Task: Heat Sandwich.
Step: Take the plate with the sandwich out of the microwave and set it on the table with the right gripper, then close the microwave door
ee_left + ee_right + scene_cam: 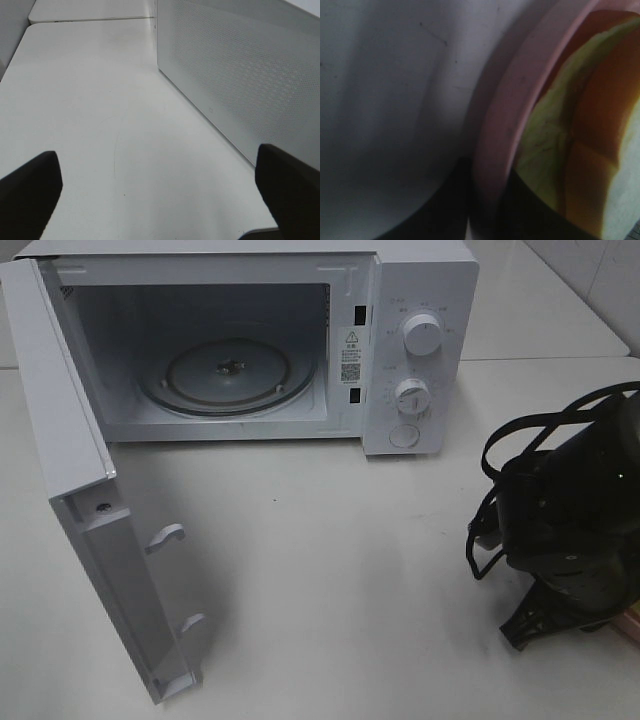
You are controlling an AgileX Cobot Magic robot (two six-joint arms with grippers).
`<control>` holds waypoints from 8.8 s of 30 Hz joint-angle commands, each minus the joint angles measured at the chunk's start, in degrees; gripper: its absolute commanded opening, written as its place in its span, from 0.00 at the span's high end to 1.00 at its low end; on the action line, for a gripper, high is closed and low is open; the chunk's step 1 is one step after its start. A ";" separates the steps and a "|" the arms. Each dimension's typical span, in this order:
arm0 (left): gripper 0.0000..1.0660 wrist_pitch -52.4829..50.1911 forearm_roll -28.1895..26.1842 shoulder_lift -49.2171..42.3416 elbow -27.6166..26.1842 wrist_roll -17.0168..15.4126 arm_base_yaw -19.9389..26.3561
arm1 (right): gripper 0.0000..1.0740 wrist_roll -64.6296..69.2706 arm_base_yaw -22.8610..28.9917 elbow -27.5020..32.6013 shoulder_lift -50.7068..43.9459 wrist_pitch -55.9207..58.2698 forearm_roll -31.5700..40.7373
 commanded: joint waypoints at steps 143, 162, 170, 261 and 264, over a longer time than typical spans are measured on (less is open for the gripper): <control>0.03 0.00 -0.17 -1.15 0.17 0.17 0.11 | 0.29 -53.29 -32.72 8.65 -109.66 14.27 48.64; 0.03 0.00 -0.17 -1.15 0.17 0.17 0.11 | 0.29 -53.29 -32.72 8.65 -109.66 14.27 48.64; 0.03 0.00 -0.23 -1.15 0.17 0.17 0.11 | 0.29 -53.29 -32.72 8.65 -109.66 14.27 48.64; 1.00 -116.08 28.36 84.80 12.15 -10.31 -4.18 | 0.29 -53.23 -32.72 8.65 -109.66 14.27 48.59; 1.00 -116.60 23.95 86.23 12.15 -8.25 -7.79 | 0.29 -53.23 -32.72 8.65 -109.66 14.27 48.59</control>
